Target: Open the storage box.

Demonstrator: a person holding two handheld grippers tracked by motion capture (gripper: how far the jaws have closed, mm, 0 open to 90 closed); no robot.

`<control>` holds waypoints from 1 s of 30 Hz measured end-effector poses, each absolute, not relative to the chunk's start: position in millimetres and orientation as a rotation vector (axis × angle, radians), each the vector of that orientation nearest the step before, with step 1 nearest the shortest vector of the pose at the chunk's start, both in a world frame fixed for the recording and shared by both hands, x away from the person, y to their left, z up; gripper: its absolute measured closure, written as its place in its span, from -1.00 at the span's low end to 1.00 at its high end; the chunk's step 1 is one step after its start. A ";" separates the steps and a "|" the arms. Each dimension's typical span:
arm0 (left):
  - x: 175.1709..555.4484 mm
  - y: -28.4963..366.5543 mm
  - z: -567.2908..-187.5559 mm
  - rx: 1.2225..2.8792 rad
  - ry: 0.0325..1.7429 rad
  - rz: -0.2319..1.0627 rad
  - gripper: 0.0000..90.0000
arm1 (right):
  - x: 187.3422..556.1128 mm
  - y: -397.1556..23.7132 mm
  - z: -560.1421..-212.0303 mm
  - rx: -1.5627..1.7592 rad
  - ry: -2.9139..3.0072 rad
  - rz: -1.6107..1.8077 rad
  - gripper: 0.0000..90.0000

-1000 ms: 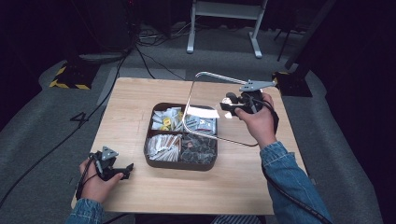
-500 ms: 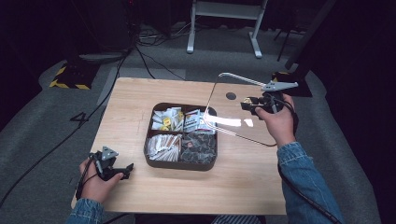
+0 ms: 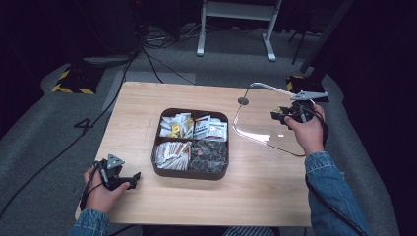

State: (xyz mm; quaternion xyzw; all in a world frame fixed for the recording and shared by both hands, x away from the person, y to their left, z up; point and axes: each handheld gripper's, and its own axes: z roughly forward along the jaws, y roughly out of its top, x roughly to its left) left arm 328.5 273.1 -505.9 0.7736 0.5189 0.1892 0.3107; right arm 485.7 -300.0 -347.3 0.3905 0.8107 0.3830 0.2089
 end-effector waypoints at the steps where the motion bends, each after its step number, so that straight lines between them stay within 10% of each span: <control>1: 328.5 273.1 -505.9 2.043 1.370 0.500 -0.83 | 485.7 -300.0 -347.3 1.086 2.255 1.066 0.31; 30: 328.5 273.0 -505.9 2.042 1.370 0.499 -0.83 | 485.8 -329.9 -432.3 1.186 2.285 1.013 0.31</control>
